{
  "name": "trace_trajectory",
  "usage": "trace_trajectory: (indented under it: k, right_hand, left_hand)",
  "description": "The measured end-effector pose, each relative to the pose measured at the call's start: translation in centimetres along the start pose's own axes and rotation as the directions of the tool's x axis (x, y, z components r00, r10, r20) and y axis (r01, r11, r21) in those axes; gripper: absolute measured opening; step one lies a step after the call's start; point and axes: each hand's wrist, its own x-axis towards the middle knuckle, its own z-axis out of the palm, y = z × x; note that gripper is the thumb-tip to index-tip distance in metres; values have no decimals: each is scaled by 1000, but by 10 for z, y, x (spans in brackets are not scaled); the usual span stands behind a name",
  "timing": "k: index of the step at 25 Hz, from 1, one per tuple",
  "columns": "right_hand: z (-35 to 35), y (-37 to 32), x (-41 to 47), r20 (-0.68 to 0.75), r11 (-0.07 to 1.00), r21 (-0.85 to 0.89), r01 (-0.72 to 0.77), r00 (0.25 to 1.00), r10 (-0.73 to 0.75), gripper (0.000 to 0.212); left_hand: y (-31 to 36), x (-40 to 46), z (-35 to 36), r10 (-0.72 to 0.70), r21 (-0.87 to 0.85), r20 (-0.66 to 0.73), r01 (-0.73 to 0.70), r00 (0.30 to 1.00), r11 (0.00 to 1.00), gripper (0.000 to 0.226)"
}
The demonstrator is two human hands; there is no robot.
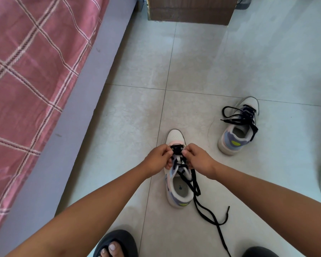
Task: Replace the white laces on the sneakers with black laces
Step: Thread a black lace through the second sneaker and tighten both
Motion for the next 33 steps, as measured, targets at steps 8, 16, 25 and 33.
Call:
trace_trajectory:
  k: [8,16,25,33]
  right_hand:
    - [1,-13,-15,-24,761,-644,74,993,-116,12]
    - [-1,-30,5,69,850,-516,-105,984,164,12]
    - [-18,-21,0,211,980,-86,-182,958,196,13]
    - [-9,-2,-8,150,991,-85,-107,982,119,13]
  left_hand:
    - [6,-21,12,111,503,-61,-65,992,862,10]
    - [30,7,17,-41,697,-6,34,999,716,17]
    - [34,4,5,-85,491,146,2,986,871,24]
    - [-8,-20,14,17,276,-52,-2,998,961,25]
